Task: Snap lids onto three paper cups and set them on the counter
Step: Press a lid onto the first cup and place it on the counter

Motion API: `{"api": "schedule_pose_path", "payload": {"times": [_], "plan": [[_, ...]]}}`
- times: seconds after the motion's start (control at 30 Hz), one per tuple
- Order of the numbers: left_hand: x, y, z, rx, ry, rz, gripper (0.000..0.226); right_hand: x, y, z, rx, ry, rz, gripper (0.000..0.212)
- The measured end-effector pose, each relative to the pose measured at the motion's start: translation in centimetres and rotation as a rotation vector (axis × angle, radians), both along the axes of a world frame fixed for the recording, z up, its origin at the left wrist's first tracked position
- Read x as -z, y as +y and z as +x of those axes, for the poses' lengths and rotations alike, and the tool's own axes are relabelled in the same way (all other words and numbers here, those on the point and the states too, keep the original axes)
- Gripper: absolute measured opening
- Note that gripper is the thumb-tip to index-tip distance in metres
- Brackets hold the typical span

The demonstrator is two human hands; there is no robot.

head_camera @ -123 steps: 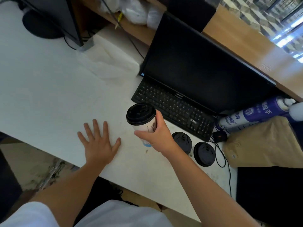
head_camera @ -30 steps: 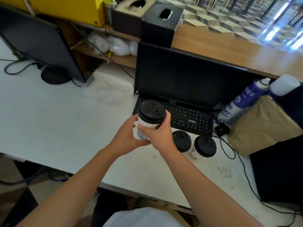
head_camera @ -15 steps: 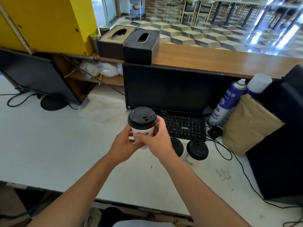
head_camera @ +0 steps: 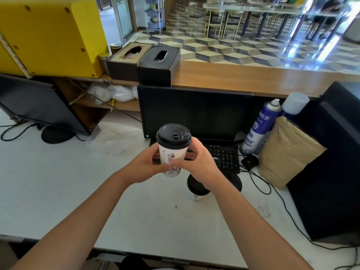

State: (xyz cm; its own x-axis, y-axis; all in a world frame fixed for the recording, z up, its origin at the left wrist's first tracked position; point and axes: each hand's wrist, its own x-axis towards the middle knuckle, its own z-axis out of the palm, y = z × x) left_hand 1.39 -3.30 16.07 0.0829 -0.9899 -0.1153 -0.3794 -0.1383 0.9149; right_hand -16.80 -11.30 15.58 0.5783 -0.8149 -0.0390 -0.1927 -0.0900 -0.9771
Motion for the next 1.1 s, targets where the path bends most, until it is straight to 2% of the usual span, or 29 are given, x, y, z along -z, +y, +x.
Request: {"api": "schedule_pose_path", "payload": {"times": [0.27,0.6,0.83,1.1], "plan": [[-1.8,-3.7,0.3,-0.006,-0.058,-0.074,0.06,-2.1,-3.3,0.4,0.041,-0.024,-0.078,0.076],[-8.1,-11.8,1.7,-0.043,-0.081,-0.26,0.055,-8.2,-11.6,3.0,0.102,-0.114,-0.132,0.085],[-12.6,-18.4,4.0,-0.089,-0.107,-0.355,0.055,-12.9,-17.8,5.2,0.134,-0.179,-0.193,0.079],[-14.0,-24.6,5.1,-0.086,-0.111,-0.33,0.057,-14.5,-23.6,6.9,0.132,-0.143,-0.197,0.078]]}}
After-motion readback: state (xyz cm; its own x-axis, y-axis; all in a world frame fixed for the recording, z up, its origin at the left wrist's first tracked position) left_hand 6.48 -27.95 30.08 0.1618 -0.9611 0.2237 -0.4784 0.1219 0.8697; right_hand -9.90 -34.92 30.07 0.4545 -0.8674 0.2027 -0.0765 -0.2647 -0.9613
